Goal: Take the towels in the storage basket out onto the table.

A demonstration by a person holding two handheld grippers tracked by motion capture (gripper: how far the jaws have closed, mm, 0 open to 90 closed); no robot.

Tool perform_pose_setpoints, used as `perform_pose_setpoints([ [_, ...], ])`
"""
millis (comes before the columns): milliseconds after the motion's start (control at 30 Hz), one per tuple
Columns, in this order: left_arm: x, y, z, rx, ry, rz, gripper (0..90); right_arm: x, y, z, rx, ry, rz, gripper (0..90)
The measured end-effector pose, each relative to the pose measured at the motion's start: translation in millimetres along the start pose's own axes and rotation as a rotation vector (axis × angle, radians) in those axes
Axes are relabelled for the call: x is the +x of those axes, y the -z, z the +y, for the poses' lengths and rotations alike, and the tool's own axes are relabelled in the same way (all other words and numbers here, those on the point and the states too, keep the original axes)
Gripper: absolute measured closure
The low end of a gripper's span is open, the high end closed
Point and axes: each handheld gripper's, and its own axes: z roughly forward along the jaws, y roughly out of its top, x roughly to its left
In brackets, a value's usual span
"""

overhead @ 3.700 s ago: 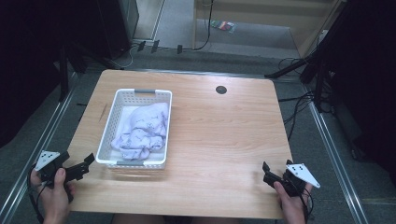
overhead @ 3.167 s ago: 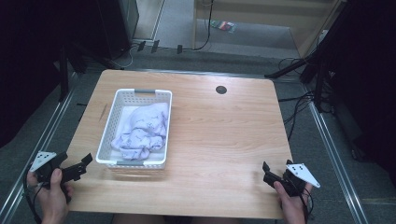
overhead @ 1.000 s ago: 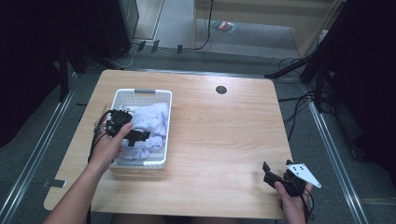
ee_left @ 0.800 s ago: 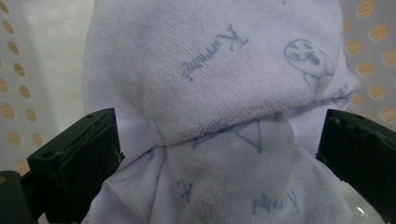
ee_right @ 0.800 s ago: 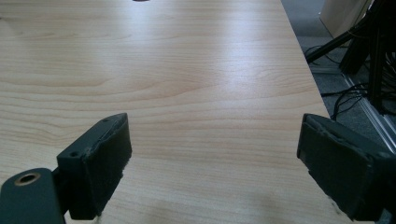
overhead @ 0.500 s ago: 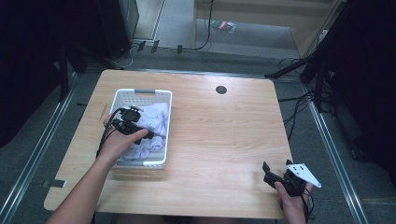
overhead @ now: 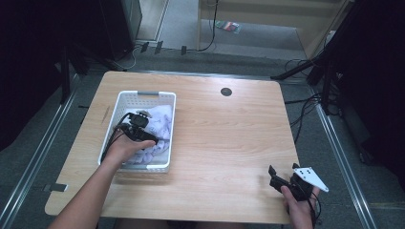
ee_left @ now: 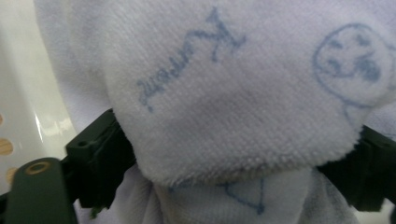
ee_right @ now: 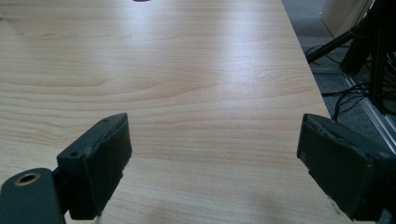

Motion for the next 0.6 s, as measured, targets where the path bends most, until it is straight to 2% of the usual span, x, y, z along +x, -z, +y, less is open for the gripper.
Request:
perform_pose_setpoints([
  [100, 0.3, 0.8, -0.2, -0.004, 0.004, 0.004, 19.4, 0.3, 0.1, 0.0, 0.002, -0.002, -0.002, 10.3],
  [200, -0.9, 3.1, -0.7, -0.018, 0.011, 0.008, 31.8, 0.2, 0.0, 0.1, 0.001, 0.001, -0.002, 10.2],
  [300, -1.6, 5.0, -0.9, -0.028, 0.001, 0.010, 45.4, 0.2, 0.0, 0.1, 0.002, 0.001, -0.003, 10.2],
  [433, -2.5, 7.5, -0.5, -0.033, -0.005, 0.022, 54.0, 0.2, 0.0, 0.1, 0.002, 0.001, -0.003, 10.2],
  [600, -0.4, 12.9, 0.2, -0.033, 0.001, 0.011, 58.3, -0.1, 0.0, 0.0, 0.000, -0.001, -0.003, 10.2],
])
